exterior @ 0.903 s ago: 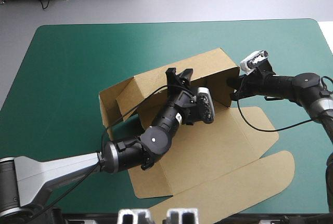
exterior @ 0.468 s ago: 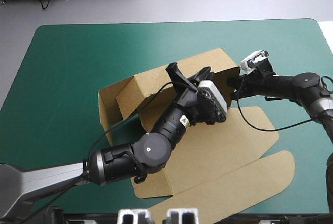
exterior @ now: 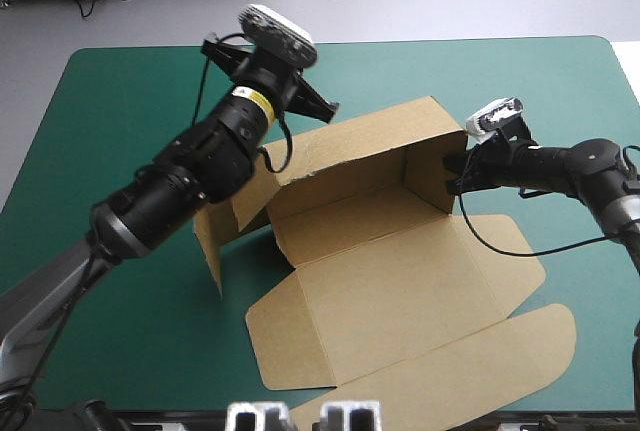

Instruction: Fold the box

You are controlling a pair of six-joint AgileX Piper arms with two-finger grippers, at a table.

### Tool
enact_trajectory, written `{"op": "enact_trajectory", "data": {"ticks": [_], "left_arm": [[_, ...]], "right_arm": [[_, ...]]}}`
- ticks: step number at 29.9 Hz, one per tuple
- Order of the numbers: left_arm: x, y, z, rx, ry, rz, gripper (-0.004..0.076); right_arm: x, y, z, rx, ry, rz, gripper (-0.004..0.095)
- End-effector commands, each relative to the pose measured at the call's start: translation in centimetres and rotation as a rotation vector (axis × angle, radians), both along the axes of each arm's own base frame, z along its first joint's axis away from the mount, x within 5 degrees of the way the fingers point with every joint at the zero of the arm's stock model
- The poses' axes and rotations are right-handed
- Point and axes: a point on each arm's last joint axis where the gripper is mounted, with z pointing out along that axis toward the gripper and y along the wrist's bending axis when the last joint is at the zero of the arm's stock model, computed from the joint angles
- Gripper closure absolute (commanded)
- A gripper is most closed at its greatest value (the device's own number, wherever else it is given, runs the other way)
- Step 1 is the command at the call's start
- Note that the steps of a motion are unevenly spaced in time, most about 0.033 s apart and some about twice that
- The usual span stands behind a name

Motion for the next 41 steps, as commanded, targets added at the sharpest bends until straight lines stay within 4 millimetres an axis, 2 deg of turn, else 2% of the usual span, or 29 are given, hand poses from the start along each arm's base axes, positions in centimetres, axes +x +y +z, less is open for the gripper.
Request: {"op": "enact_trajectory", "data": {"ticks": [1,6,12,19,23,27,31,37,41], "left_arm": [[0.2,4.2,4.5,-0.098,-0.018,0.038,0.0720],[2.0,9.8,4.8,-0.154,0.167,0.178,0.0720],[3.3,16.2,3.0,-0.206,0.398,0.334,0.0720],[2.8,23.1,1.1,-0.213,0.621,0.550,0.0720],[2.1,26.3,0.0,-0.217,0.726,0.659,0.0720],[1.9,27.6,-0.7,-0.237,0.763,0.686,0.0731],[2.1,27.5,-2.5,-0.250,0.830,0.682,0.0731],[2.2,26.9,-6.3,-0.264,0.966,0.621,0.0731],[2.4,26.4,-7.5,-0.282,0.994,0.575,0.0731]], "right_arm": [[-0.8,-0.1,2.7,0.035,-0.037,-0.047,0.0913],[-1.0,-0.2,3.6,0.053,0.006,-0.086,0.0913],[-0.7,-0.1,5.8,0.077,0.031,-0.117,0.0913],[-0.6,0.8,9.2,-0.007,0.076,-0.171,0.0913],[-0.5,1.8,10.2,-0.026,0.186,-0.180,0.0913],[0.5,2.7,9.8,-0.058,0.325,-0.174,0.0913],[2.5,3.2,8.3,-0.072,0.455,-0.170,0.0913],[5.9,3.5,5.4,-0.076,0.500,-0.187,0.0913],[7.8,3.7,3.3,-0.078,0.487,-0.203,0.0891]]}}
